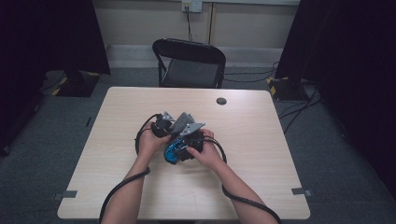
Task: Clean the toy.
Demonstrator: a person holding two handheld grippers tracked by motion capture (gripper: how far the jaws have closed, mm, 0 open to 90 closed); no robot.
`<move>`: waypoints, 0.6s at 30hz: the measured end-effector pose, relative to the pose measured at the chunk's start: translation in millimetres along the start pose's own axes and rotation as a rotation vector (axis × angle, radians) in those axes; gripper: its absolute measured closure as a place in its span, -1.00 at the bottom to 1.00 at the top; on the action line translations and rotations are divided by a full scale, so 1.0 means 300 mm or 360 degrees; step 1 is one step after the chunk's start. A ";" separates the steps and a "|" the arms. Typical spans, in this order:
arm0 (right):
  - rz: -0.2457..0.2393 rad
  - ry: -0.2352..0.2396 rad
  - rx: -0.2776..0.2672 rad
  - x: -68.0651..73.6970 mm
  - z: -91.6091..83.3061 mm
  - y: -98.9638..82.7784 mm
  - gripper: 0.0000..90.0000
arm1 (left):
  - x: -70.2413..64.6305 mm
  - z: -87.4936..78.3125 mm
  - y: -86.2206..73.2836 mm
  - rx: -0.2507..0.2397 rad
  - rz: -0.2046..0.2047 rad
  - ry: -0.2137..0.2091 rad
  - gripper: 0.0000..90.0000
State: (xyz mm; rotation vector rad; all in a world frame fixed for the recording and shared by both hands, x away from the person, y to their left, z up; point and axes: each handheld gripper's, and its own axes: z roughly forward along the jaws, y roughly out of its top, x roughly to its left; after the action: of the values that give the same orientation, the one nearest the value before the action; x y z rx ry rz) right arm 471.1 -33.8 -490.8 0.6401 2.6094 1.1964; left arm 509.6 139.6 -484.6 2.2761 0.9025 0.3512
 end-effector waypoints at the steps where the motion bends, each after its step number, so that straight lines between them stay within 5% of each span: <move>1: -0.0006 0.0000 0.0008 -0.001 0.000 0.001 -0.90 | 0.000 -0.001 0.001 0.0004 0.0012 -0.0006 0.63; 18: -0.0007 0.0001 0.0007 -0.001 0.000 0.002 -0.90 | 0.014 -0.094 -0.070 0.0081 0.0044 -0.0073 0.67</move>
State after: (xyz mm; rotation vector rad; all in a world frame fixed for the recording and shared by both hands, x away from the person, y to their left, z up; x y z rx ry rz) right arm 471.5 -33.6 -490.4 0.6341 2.6136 1.1899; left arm 489.0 167.4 -477.3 2.3355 0.8670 0.2899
